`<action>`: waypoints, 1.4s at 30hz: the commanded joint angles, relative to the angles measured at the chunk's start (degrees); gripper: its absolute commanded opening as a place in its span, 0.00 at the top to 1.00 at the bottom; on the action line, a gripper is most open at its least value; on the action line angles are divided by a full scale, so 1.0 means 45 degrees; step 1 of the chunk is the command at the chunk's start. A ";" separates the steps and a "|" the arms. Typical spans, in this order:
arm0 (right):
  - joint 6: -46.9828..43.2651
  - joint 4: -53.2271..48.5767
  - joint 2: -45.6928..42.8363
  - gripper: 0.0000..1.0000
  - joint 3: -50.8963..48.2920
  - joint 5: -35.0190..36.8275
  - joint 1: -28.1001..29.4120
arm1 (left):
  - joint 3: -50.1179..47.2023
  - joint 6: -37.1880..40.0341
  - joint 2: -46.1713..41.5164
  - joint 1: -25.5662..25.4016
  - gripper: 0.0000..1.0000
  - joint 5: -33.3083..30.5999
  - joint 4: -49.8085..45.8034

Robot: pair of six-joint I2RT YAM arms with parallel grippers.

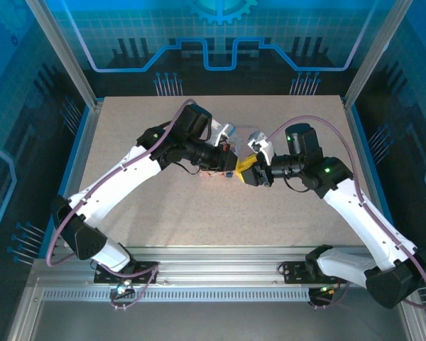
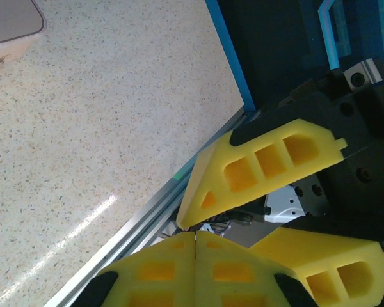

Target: Unlock a padlock with a key

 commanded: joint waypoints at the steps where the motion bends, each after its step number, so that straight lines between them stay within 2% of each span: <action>1: -0.0041 0.0122 -0.0218 0.70 -0.0017 -0.0520 -0.0254 | 0.0375 0.0398 0.0111 -0.0096 1.00 0.0058 -0.0427; 11: -0.0323 -0.0261 0.0080 0.72 0.0079 -0.0801 -0.0157 | 0.0502 0.0363 0.0126 -0.0113 1.00 0.0055 -0.0406; 17: -0.0432 -0.0392 0.0311 0.68 0.0255 -0.0445 0.0017 | 0.0578 0.0394 0.0150 -0.0103 1.00 0.0121 -0.0409; 22: -0.0381 -0.0378 0.0414 0.70 0.0362 -0.0304 0.0065 | 0.0571 0.0377 0.0131 -0.0098 1.00 0.0150 -0.0387; 25: -0.0254 -0.0150 0.0267 0.79 0.0314 -0.0380 0.0047 | 0.0542 0.0436 0.0132 -0.0093 1.00 0.0139 -0.0426; 30: -0.0511 -0.0586 0.0516 0.99 0.0699 -0.0430 0.0048 | 0.0497 0.0441 0.0150 -0.0106 1.00 0.0208 -0.0387; 38: -0.0501 -0.0431 0.0688 1.00 0.0577 -0.0137 0.0420 | 0.0405 0.0412 0.0112 -0.0094 1.00 0.0290 -0.0250; 39: -0.0413 -0.0286 0.0681 1.00 0.0488 -0.0057 0.0429 | 0.0414 0.0418 0.0094 -0.0096 0.97 0.0208 -0.0250; 42: -0.0174 0.0166 0.0512 1.00 0.0169 0.0009 0.0427 | 0.0405 0.0463 -0.0013 -0.0038 0.65 -0.0124 -0.0221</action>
